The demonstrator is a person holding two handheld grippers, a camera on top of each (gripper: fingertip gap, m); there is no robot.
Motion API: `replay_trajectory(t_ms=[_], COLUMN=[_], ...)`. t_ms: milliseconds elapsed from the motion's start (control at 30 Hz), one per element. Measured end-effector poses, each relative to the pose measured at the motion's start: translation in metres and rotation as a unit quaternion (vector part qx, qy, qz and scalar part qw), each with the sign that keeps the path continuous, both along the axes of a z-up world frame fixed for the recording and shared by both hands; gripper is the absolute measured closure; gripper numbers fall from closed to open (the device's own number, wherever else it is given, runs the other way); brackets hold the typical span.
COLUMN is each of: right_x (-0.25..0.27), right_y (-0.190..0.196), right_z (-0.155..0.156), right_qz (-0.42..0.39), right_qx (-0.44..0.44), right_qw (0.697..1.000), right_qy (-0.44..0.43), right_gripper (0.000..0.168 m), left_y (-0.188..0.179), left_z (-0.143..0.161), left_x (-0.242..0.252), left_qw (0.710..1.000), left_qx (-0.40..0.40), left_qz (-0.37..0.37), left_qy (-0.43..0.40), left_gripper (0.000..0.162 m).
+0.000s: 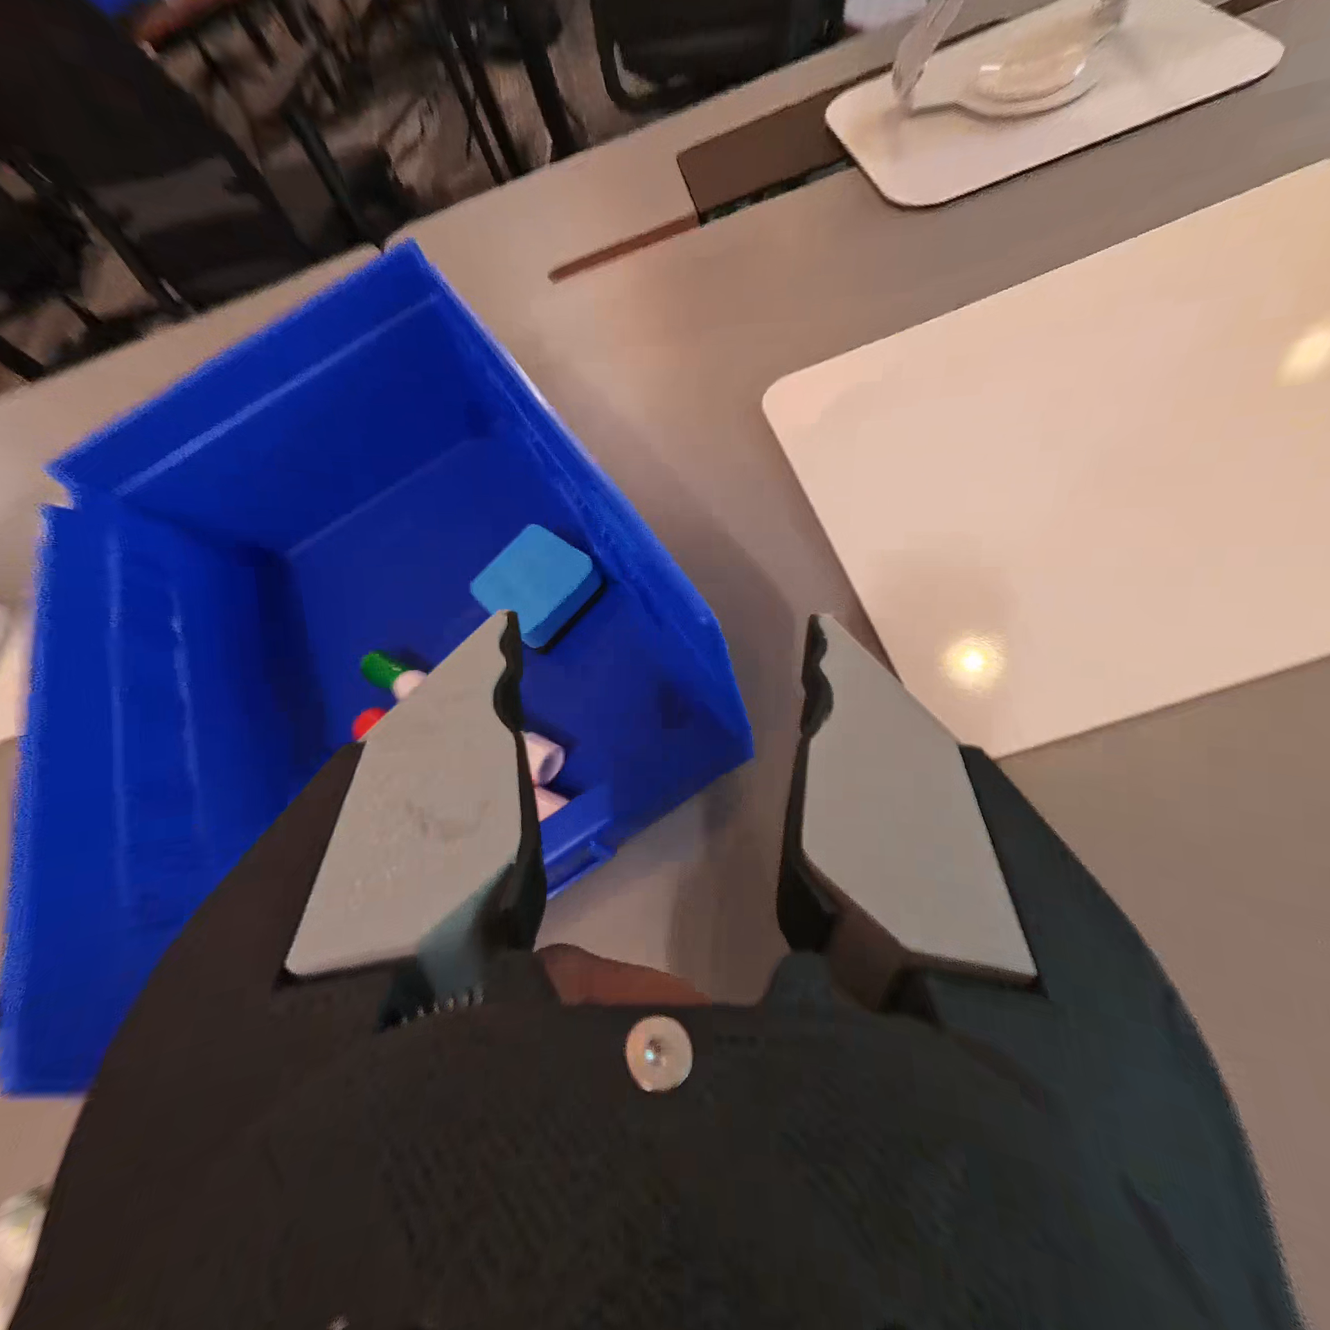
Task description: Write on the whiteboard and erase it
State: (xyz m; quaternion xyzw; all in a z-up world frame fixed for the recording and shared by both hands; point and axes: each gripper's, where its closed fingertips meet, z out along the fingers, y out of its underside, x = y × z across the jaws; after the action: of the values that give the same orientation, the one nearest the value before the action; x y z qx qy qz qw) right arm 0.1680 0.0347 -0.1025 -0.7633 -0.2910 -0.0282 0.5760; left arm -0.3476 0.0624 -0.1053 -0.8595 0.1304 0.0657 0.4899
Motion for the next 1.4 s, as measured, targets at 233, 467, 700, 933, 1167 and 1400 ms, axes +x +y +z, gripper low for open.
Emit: replay_trajectory(t_ms=[233, 467, 700, 933, 1167, 1400], right_x=[-0.062, -0.029, 0.004, 0.009, 0.027, 0.015], right_y=[-0.009, -0.003, -0.005, 0.028, 0.015, 0.003], right_z=[0.000, -0.013, -0.050, -0.061, -0.060, -0.026], right_qz=[0.055, -0.021, -0.057, -0.032, 0.002, 0.022], right_qx=[-0.020, -0.024, -0.071, -0.066, -0.095, -0.044], right_qw=[0.998, 0.999, 0.994, 0.989, 0.990, 0.997], right_qy=[0.024, 0.034, -0.062, -0.125, -0.105, -0.063], right_gripper=[0.154, 0.152, 0.141, 0.138, 0.140, 0.158], left_y=[0.039, 0.022, 0.020, -0.005, -0.068, -0.025], left_z=[-0.022, -0.021, -0.021, -0.008, 0.003, -0.068], left_x=[0.005, 0.041, 0.042, 0.055, 0.115, 0.109], left_qw=[1.000, 0.998, 0.998, 0.998, 0.982, 0.980], left_qx=[-0.023, -0.019, -0.001, 0.023, 0.029, -0.053], left_qz=[0.009, -0.058, -0.060, -0.065, -0.187, -0.144], left_qy=[0.011, 0.014, -0.013, -0.016, 0.023, 0.123], left_gripper=[0.140, 0.150, 0.152, 0.119, 0.127, 0.146])
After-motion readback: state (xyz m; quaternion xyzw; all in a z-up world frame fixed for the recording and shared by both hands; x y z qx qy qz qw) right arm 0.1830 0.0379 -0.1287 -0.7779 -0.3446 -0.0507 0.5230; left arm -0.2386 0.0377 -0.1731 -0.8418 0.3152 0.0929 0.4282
